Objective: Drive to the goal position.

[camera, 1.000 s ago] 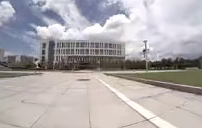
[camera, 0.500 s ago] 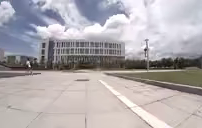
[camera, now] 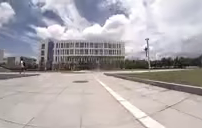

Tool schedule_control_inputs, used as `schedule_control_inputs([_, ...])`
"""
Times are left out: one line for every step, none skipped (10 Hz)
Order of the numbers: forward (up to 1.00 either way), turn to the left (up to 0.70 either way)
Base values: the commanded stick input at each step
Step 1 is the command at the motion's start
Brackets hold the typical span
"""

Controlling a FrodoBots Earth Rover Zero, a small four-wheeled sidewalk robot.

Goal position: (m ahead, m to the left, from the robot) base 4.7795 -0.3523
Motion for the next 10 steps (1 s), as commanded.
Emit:
schedule_control_inputs([0.70, 0.04])
schedule_control_inputs([0.70, 0.04])
schedule_control_inputs([0.70, 0.04])
schedule_control_inputs([0.70, 0.04])
schedule_control_inputs([0.70, 0.04])
schedule_control_inputs([0.70, 0.04])
schedule_control_inputs([0.70, 0.04])
schedule_control_inputs([0.70, 0.04])
schedule_control_inputs([0.70, 0.04])
schedule_control_inputs([0.70, 0.04])
